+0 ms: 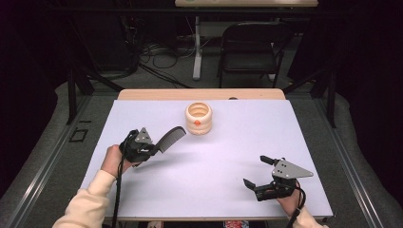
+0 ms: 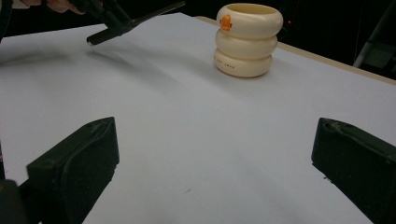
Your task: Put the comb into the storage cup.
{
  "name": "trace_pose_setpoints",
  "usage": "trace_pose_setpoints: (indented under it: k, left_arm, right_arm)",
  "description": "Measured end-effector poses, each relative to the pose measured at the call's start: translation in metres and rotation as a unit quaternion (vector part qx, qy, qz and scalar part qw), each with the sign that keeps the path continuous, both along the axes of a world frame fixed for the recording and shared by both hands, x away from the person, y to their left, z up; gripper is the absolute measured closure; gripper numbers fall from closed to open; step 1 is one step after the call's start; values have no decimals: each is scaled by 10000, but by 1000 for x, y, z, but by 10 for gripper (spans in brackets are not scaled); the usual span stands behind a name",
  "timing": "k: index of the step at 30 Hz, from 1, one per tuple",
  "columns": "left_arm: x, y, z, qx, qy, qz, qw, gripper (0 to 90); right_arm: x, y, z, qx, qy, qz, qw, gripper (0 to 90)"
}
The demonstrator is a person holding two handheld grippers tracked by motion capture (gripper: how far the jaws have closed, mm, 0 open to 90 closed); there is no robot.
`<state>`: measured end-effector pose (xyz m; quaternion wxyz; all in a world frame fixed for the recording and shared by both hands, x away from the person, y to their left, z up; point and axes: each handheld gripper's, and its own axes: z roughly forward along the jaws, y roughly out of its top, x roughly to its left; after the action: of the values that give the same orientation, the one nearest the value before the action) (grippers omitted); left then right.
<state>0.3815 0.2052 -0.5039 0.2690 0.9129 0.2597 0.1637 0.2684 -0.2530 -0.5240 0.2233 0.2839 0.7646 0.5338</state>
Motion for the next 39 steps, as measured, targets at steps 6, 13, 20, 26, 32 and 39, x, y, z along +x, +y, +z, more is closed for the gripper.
trace_pose_setpoints:
  k: [6, 13, 20, 26, 32, 39]
  left_arm:
    - [0, 2, 0, -181, -48, 79, 9998, 716]
    - [-1, 4, 0, -363, -151, 165, 9991, 716]
    - [-3, 5, 1, -551, -346, 279, 9975, 716]
    - [-3, 7, 1, -680, -393, 352, 9963, 716]
    - [-4, 7, 0, -810, -407, 408, 9950, 716]
    - [-5, 7, -1, -874, -486, 467, 9939, 716]
  right_arm:
    - [0, 0, 0, 0, 1, 1, 10000, 1]
    - [0, 0, 0, -3, 0, 4, 10000, 1]
    - [0, 0, 0, -8, 5, 7, 10000, 1]
    - [0, 0, 0, -19, 7, 0, 10000, 1]
    - [0, 0, 0, -19, 6, 3, 10000, 1]
    - [1, 0, 0, -26, 5, 2, 10000, 1]
